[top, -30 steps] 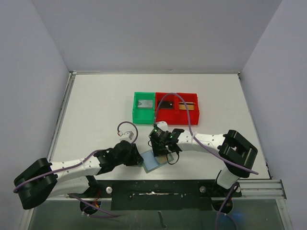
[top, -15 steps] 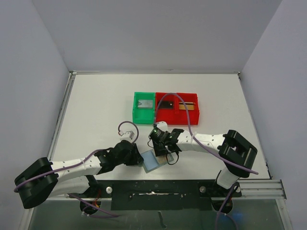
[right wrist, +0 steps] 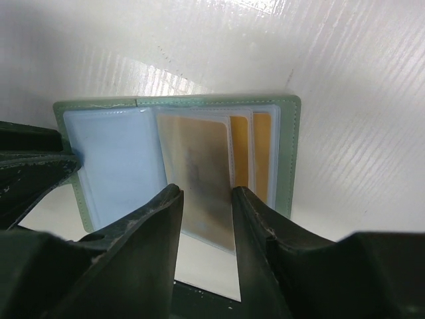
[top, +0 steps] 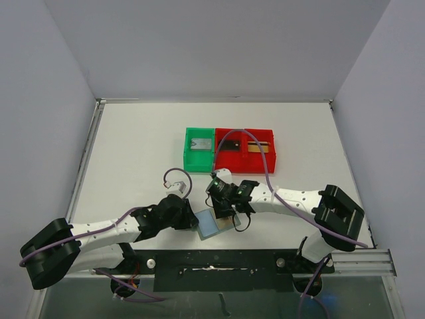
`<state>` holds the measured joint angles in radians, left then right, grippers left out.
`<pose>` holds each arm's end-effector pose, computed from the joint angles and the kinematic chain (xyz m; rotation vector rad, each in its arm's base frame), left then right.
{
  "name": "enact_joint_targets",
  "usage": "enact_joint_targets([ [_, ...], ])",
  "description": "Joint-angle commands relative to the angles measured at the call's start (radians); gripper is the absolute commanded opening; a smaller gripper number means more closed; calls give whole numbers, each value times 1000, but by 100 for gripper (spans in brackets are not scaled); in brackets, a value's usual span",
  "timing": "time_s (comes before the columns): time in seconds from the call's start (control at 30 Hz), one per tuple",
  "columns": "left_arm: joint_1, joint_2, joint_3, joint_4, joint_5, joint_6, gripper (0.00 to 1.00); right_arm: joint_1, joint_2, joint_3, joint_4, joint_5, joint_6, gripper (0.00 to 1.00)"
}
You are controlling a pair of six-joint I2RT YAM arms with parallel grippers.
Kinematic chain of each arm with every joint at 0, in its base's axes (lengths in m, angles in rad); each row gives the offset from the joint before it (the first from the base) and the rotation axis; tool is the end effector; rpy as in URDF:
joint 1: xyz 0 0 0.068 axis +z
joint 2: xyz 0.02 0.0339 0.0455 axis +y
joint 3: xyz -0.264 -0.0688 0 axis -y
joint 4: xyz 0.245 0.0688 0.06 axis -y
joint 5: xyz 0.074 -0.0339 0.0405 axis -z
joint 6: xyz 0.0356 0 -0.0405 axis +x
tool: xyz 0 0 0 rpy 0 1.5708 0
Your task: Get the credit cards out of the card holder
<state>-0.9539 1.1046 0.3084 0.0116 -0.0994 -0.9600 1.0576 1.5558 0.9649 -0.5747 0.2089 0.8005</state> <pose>0.1145 -0.1554 0.1389 -0.0592 2.5016 -0.7763 0.1517 0.2541 0.1908 -0.2907 2.7060 0.2770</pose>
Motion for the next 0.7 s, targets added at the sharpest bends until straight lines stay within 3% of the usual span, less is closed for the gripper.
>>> enact_joint_targets([
  [0.0, 3, -5, 46, 54, 6, 9, 24, 18, -38, 31, 53, -23, 20, 36],
  [0.67, 3, -34, 47, 27, -10, 4, 24, 18, -50, -21, 247, -223, -1, 38],
])
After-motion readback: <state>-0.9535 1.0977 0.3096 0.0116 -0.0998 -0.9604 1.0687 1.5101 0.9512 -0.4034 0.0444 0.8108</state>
